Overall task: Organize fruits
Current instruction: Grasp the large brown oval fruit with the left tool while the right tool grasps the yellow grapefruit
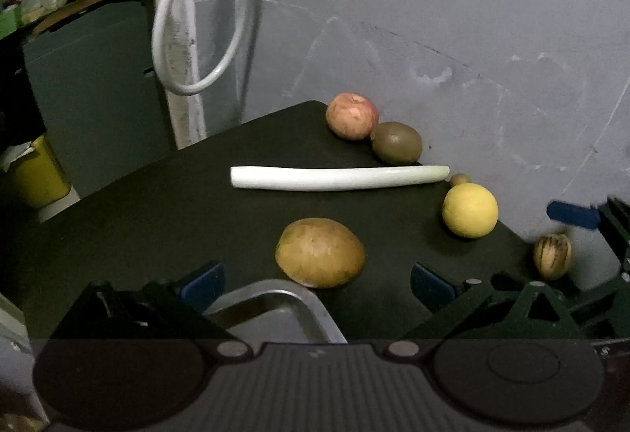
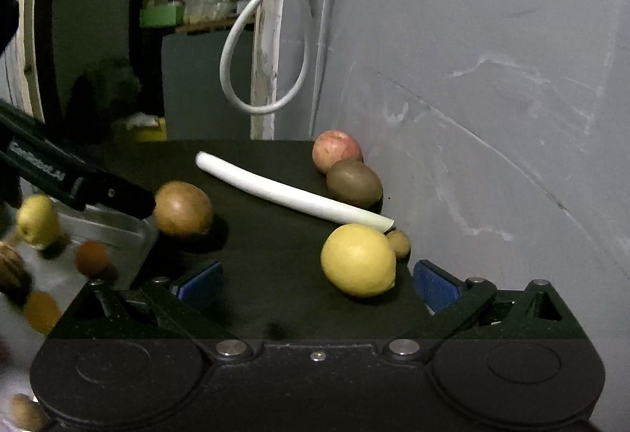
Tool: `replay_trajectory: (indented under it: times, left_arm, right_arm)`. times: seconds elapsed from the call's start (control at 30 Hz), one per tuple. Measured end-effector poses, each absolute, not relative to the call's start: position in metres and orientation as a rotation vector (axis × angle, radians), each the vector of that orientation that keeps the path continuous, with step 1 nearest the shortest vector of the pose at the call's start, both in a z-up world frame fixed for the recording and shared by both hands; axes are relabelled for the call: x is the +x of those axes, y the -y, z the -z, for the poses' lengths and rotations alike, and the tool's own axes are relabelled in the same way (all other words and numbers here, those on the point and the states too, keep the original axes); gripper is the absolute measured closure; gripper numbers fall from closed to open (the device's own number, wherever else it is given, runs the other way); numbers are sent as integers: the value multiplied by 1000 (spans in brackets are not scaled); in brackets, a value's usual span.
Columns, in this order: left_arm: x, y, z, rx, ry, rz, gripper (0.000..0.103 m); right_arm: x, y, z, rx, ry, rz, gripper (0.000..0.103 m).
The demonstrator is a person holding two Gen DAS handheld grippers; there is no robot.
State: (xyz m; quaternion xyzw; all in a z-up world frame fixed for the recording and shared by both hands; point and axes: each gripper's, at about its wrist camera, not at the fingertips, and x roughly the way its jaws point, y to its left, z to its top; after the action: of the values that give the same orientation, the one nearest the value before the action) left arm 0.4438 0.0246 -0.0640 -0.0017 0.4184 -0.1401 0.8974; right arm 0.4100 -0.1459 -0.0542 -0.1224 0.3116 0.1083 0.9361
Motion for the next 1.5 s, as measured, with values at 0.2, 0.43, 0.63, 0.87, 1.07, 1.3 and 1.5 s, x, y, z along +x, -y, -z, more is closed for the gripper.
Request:
replay_trajectory:
  times: [0.2,0.43,0.63,0.87,1.07,1.3,1.5]
  left_arm:
    - [463,-18,81,31,-892,288,1]
    - [479,-5,97,103,-917,292,1]
    - [489,3,102,154,-911,312,4]
    - [497,5,107,151,-925,343,11]
    - [500,6,112,151,-958,359,18]
    - [501,6,117,136,-981,353,27]
    - [502,7,116,130,-974,334,28]
  right_arm:
    - [439,141,74,-328,-680,-187,3]
    - [462,132,95,-389,-722,-162,8]
    - [470,128,100,-413,-731,-141,14]
    - [476,130,105,-424,-745,-129,20]
    - [482,131,105,-413,-761,-124,23]
    - [487,133,104,-408,-775,-112,31]
    - [487,134,105,-429,-765,-88,42]
